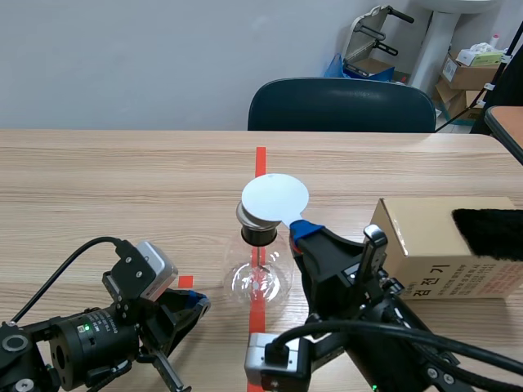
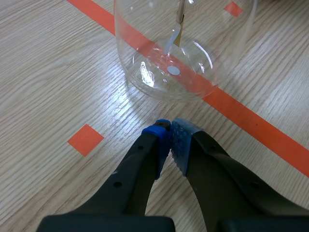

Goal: Do the electroscope experiment

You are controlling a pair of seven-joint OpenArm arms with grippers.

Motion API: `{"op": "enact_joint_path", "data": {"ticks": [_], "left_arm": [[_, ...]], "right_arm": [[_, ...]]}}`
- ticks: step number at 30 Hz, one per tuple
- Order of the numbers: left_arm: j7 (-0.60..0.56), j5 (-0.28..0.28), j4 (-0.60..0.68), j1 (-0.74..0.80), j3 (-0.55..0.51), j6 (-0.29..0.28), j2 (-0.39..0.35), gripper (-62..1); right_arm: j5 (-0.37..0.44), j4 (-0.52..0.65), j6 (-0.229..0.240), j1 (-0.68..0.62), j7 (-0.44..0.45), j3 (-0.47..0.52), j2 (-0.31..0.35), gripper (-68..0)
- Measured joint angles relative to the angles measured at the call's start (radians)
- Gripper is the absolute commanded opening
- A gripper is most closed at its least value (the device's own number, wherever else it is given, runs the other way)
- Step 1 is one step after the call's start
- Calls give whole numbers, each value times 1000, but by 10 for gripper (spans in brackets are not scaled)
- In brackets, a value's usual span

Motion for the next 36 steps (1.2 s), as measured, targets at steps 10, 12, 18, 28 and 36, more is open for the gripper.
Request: {"op": "enact_joint_path", "data": {"ticks": [10,12,18,28,36], "left_arm": [[0,0,0,0,0,0,0,-569],[0,0,0,0,0,0,0,-569],[0,0,0,0,0,0,0,-569],[0,0,0,0,0,0,0,-569],[0,0,0,0,0,0,0,-569]], "right_arm": [[4,0,0,0,-317,0,0,-666],[4,0,0,0,-374,0,0,-666],[4,0,0,0,-530,0,0,-666],[4,0,0,0,-610,0,0,-666],[4,0,30,-3,-633,0,0,-666]]}}
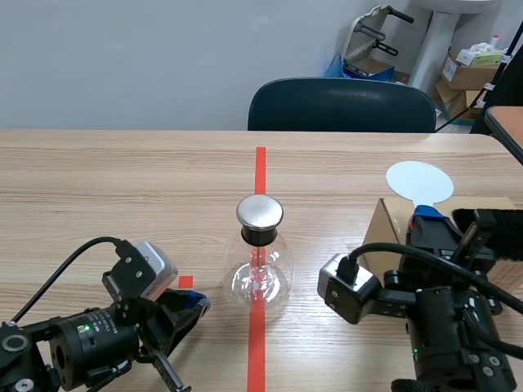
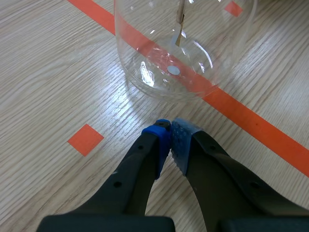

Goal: Do the electroscope experiment

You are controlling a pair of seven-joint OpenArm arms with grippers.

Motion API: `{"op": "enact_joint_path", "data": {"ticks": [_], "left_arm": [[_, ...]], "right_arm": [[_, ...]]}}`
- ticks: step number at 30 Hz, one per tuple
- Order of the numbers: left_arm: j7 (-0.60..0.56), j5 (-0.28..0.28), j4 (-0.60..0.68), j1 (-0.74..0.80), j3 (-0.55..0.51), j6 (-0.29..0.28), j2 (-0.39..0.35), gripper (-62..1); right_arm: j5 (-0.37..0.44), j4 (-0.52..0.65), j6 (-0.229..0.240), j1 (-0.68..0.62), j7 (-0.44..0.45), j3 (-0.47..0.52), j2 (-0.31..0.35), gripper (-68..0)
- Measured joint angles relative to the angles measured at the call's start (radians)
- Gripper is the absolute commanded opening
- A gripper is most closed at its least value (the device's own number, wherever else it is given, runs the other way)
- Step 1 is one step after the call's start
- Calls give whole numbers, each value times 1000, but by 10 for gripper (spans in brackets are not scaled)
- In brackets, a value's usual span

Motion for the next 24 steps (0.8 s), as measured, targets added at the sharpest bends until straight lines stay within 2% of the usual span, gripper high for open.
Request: {"op": "enact_joint_path", "data": {"ticks": [7,14,18,24], "left_arm": [[0,0,0,0,0,0,0,-569],[0,0,0,0,0,0,0,-569],[0,0,0,0,0,0,0,-569],[0,0,0,0,0,0,0,-569]], "right_arm": [[0,0,0,0,6,0,0,-666],[0,0,-20,-5,75,0,0,-666],[-1,0,-90,-5,135,0,0,-666],[-1,1,-93,-5,229,0,0,-666]]}}
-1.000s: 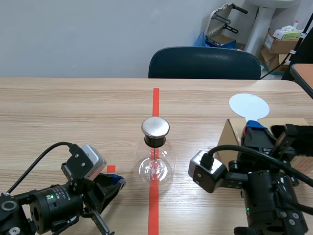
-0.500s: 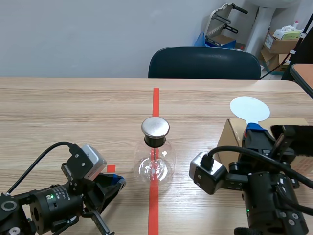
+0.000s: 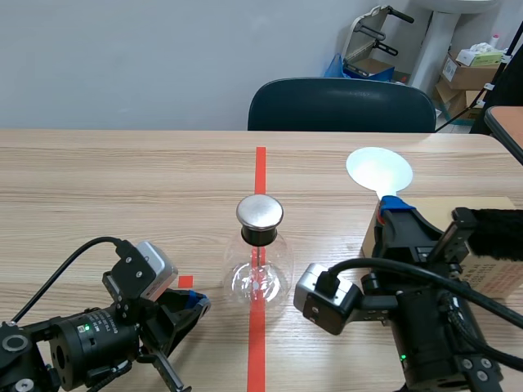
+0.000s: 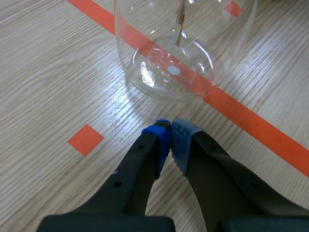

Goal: Do the electroscope experiment

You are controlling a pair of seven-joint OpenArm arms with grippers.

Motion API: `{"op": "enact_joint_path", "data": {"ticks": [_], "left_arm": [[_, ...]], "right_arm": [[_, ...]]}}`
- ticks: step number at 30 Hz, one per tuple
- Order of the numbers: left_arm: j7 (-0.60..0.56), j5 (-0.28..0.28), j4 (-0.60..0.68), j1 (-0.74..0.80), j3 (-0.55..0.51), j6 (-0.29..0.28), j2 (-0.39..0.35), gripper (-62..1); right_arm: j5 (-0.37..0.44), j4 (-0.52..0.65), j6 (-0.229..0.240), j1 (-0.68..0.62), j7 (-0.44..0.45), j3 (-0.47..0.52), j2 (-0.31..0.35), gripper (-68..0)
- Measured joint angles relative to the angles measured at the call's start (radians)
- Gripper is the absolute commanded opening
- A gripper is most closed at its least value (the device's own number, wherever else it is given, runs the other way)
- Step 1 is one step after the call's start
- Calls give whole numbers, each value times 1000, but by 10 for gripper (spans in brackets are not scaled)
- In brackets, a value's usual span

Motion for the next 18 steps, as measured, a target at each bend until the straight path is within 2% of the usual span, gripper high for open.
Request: {"op": "enact_joint_path", "data": {"ticks": [8,18], "left_arm": [[0,0,0,0,0,0,0,-569],[0,0,0,0,0,0,0,-569]], "right_arm": [[-3,0,4,0,229,0,0,-666],[-4,0,7,0,399,0,0,-666]]}}
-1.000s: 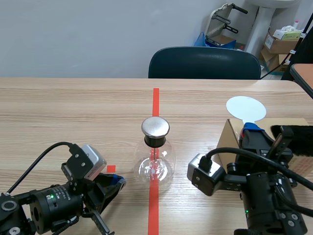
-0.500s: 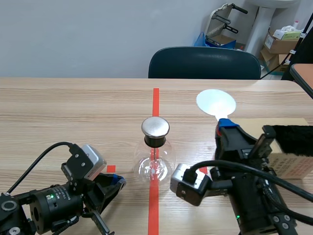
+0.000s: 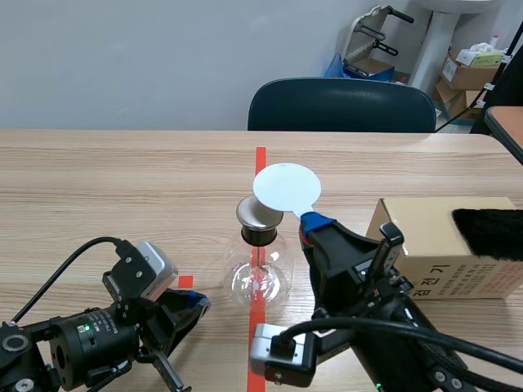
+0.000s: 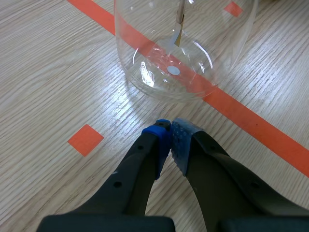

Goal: Do the electroscope experiment

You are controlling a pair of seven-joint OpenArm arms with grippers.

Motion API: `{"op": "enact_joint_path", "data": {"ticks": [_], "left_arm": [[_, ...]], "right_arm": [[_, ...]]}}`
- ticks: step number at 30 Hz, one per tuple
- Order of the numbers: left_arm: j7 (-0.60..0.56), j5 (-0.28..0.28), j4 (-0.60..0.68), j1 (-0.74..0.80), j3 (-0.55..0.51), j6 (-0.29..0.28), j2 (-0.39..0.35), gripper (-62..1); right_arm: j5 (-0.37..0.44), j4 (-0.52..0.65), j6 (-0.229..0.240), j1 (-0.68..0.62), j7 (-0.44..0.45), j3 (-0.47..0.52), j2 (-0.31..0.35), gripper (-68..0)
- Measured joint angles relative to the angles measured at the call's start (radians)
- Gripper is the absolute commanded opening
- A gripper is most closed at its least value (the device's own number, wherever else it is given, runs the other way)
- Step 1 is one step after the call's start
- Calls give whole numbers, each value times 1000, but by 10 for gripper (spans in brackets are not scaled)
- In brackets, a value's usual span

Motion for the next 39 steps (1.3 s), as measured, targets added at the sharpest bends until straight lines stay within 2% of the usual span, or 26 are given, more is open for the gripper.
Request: {"op": "enact_joint_path", "data": {"ticks": [10,27,32,39], "left_arm": [[0,0,0,0,0,0,0,-569],[0,0,0,0,0,0,0,-569],[0,0,0,0,0,0,0,-569],[0,0,0,0,0,0,0,-569]], "right_arm": [[-3,0,0,0,71,0,0,-666],[-3,0,1,0,83,0,0,-666],[-3,0,31,0,19,0,0,-666],[-3,0,30,0,-162,0,0,-666]]}}
